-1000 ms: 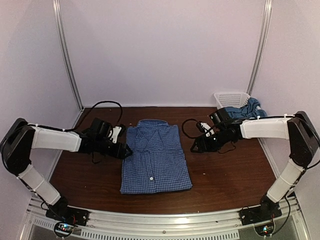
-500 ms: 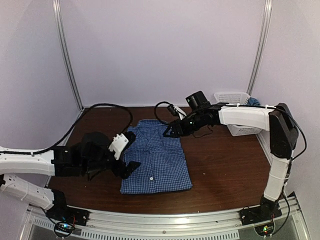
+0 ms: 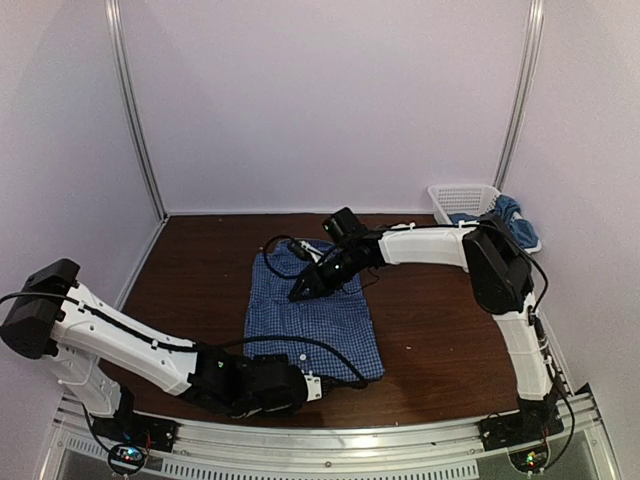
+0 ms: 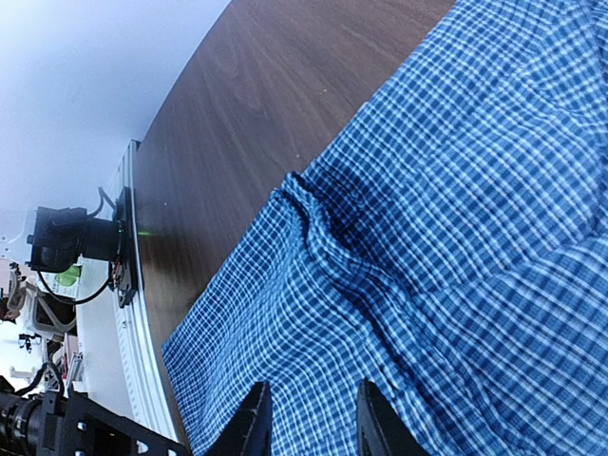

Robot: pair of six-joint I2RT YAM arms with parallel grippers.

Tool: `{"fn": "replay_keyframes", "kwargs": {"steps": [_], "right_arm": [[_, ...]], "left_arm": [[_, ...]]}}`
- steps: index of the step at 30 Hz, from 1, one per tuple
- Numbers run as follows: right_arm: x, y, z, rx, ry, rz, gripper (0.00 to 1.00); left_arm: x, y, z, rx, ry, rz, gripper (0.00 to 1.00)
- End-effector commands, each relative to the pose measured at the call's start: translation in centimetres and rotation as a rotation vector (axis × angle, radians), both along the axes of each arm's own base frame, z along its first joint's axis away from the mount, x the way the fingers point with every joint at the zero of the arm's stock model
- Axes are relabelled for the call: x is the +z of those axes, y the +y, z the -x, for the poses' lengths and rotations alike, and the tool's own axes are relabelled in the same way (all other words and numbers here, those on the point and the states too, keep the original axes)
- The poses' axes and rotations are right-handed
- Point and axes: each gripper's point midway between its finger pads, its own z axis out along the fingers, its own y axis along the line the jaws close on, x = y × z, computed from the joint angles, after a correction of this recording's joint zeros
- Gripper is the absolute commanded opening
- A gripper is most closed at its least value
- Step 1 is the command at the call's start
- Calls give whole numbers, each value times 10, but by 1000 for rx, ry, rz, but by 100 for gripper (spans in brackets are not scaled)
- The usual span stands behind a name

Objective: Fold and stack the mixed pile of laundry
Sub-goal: Smooth out the 2/3-rectangle-folded shirt at the center of the board, then adjust the 2/3-rectangle-folded shirt at the center of the board.

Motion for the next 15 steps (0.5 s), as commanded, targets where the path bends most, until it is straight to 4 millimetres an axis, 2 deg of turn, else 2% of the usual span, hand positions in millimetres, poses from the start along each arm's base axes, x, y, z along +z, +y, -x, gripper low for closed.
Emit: {"fn": "replay_keyframes", "kwargs": {"steps": [1, 3, 5, 6, 8, 11, 13, 15], "right_arm": [[-19, 11, 5, 51, 20, 8, 29], [-38, 9, 4, 51, 28, 42, 26], [-58, 4, 4, 48, 40, 83, 25], [-67, 2, 5, 46, 45, 104, 24], [-82, -3, 9, 48, 61, 130, 23], [-95, -10, 16, 48, 80, 150, 22], [-97, -15, 21, 46, 88, 158, 22], [-95, -20, 26, 39, 86, 153, 22]], "left_arm": [[-3, -20, -13, -33, -118, -27, 74], [-9, -25, -20, -26, -166, -61, 73], [-19, -28, -24, -25, -202, -100, 68], [-20, -28, -27, -16, -224, -105, 63], [-23, -28, -32, -7, -262, -119, 47], [-16, -28, -36, 13, -293, -120, 27], [-4, -30, -31, -3, -267, -95, 16], [9, -35, -17, -53, -198, -64, 7]]}}
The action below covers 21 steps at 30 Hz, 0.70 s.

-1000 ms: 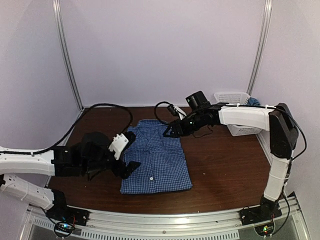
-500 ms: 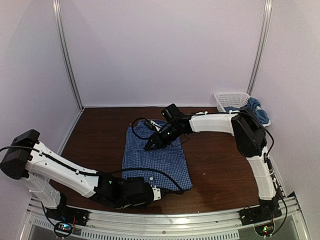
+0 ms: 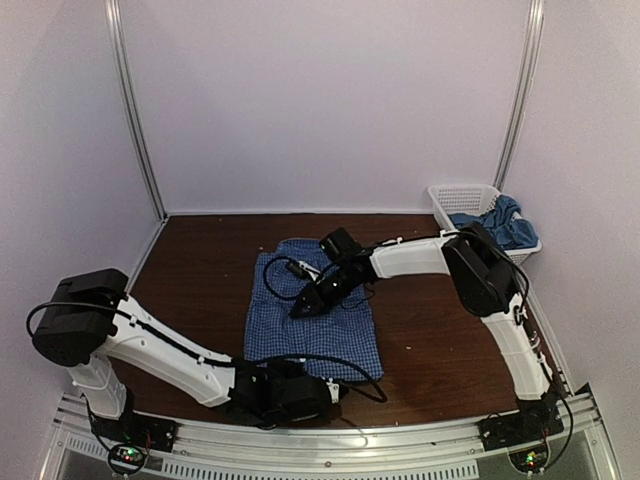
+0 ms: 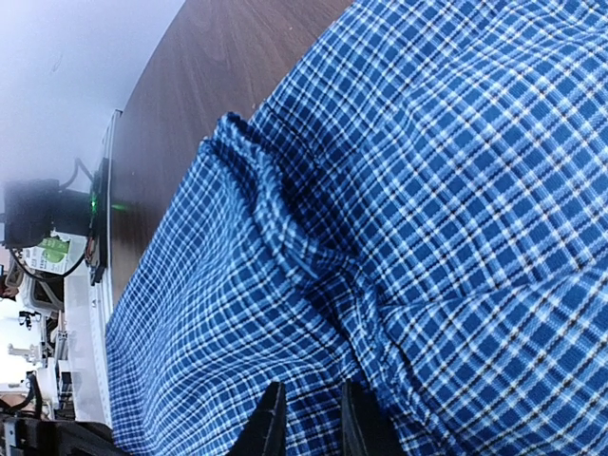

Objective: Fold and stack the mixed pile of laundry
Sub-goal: Adjust the 2/3-rectangle-folded shirt at the center of the board.

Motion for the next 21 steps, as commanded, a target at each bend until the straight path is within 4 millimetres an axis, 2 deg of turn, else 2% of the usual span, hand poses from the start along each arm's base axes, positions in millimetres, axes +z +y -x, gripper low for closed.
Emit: {"fn": "replay_keyframes", "kwargs": {"steps": [1, 2, 4, 7, 10, 13, 15, 17, 18, 19, 21], "right_arm": [[-36, -29, 21, -32, 53, 123, 21], [-32, -32, 26, -34, 52, 120, 21], [-24, -35, 39, -34, 55, 110, 21], [-2, -39, 51, -41, 42, 79, 25], [23, -42, 39, -89, 3, 67, 35], [55, -47, 16, -151, -29, 43, 46], [68, -56, 8, -186, -40, 49, 47], [75, -67, 8, -219, -42, 59, 47], [78, -74, 11, -233, -38, 62, 47], [78, -80, 15, -249, -32, 69, 46], [76, -96, 25, -284, -19, 78, 45]], "left_arm": [[39, -12, 20, -72, 79, 70, 3], [46, -13, 28, -97, 118, 80, 0], [52, -12, 49, -146, 220, 80, 0], [53, -3, 66, -167, 322, 77, 0], [39, 4, 76, -174, 377, 52, 18], [17, 3, 88, -160, 448, 21, 45], [16, -4, 96, -145, 513, 74, 50], [36, -14, 98, -124, 551, 195, 52], [53, -20, 96, -93, 576, 294, 54], [69, -23, 88, -50, 597, 392, 55], [99, -20, 56, 107, 646, 606, 57]]}}
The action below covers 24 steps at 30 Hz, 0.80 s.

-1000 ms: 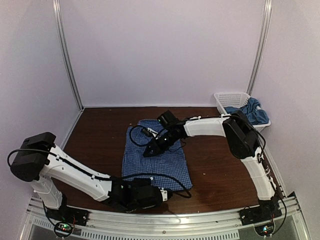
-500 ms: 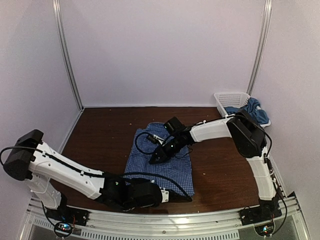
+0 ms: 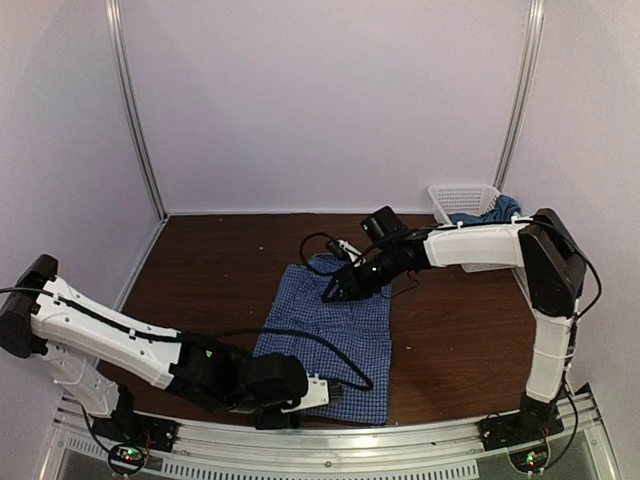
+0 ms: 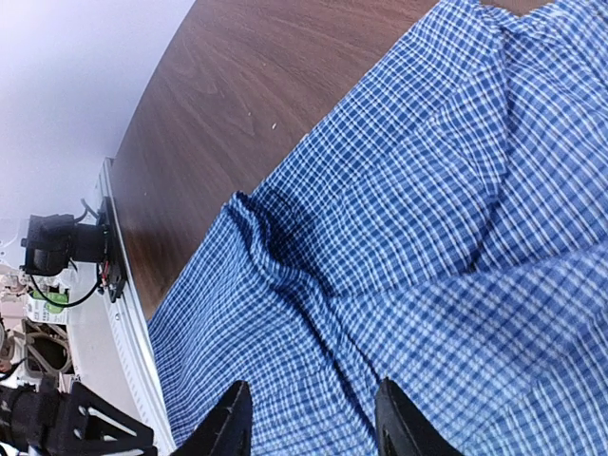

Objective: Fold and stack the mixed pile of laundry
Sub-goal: Adjust the 2/3-rectangle-folded shirt at the center of the board.

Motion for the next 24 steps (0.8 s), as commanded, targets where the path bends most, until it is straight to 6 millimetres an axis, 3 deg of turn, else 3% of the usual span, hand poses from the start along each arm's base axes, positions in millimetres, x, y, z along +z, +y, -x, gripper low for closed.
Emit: {"fn": "replay_keyframes", "kwargs": {"steps": [1, 5, 8, 12, 16, 18, 24], "right_arm": [[10, -34, 17, -100, 11, 24, 45], [13, -72, 29, -199, 43, -21, 44], [7, -95, 36, -253, 64, -19, 43], [8, -103, 46, -270, 92, -51, 42], [3, -106, 53, -275, 111, -65, 40], [1, -108, 54, -278, 114, -64, 40], [0, -109, 54, -275, 117, -69, 40]], "left_arm": [[79, -14, -47, 376, 228, 444, 57], [90, 17, -110, 737, 384, 615, 47], [90, 22, -133, 850, 427, 626, 45], [80, 3, -143, 864, 439, 562, 46], [50, -15, -148, 889, 470, 460, 44], [35, -22, -150, 908, 486, 417, 38], [9, -27, -155, 934, 477, 342, 34]]}}
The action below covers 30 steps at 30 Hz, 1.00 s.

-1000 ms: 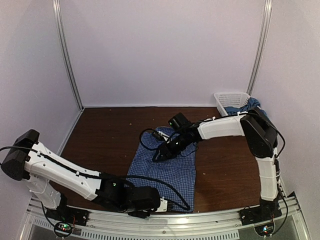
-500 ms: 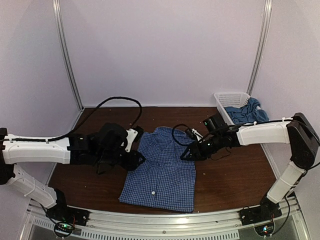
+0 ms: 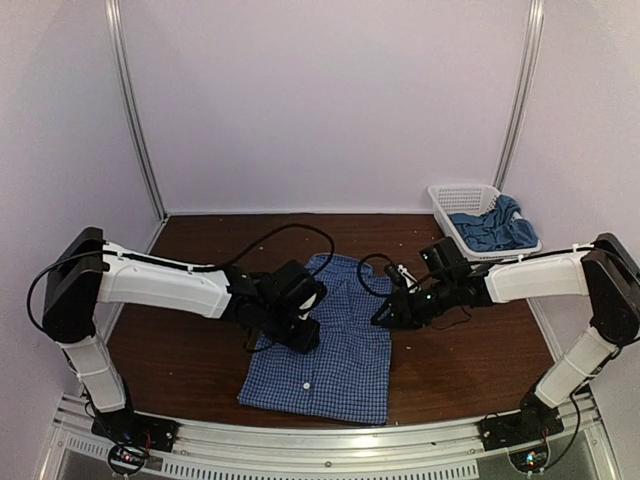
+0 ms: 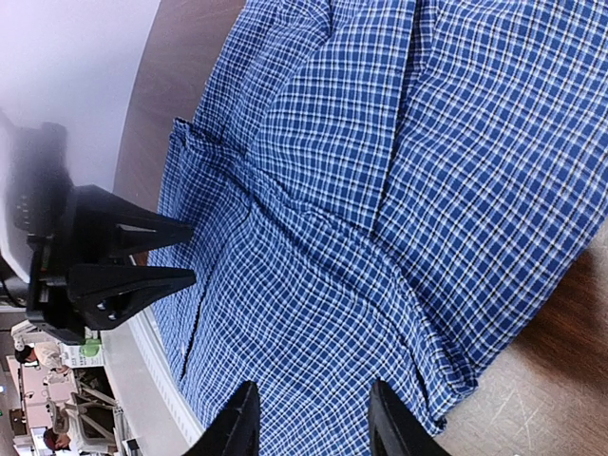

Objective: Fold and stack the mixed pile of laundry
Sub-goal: Adjust the 2/3-rectangle-folded shirt at the center of the board.

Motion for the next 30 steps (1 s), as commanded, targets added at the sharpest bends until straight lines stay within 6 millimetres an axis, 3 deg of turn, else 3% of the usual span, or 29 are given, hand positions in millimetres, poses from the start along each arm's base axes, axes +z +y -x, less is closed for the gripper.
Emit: {"fn": "replay_keyframes", "kwargs": {"steps": [1, 9, 13, 19, 21, 25, 30], "right_arm": [[10, 3, -2, 5, -28, -41, 40], [-1, 3, 1, 12, -6, -35, 39], [-3, 2, 1, 13, -3, -31, 39], [-2, 3, 1, 18, -6, -35, 39], [-2, 3, 2, 19, -5, -36, 39], [-2, 3, 2, 23, -8, -36, 39], [1, 3, 1, 21, -14, -39, 39]], "left_arm": [[-3, -6, -2, 6, 24, -26, 34], [-29, -2, -5, 15, 52, -126, 38], [-34, 5, -9, 35, 46, -177, 31], [-12, 10, -16, 69, -6, -154, 11], [-7, 11, -17, 70, -17, -149, 0], [11, 9, -19, 70, -49, -108, 0], [41, -15, -12, -11, -84, 8, 0]]}}
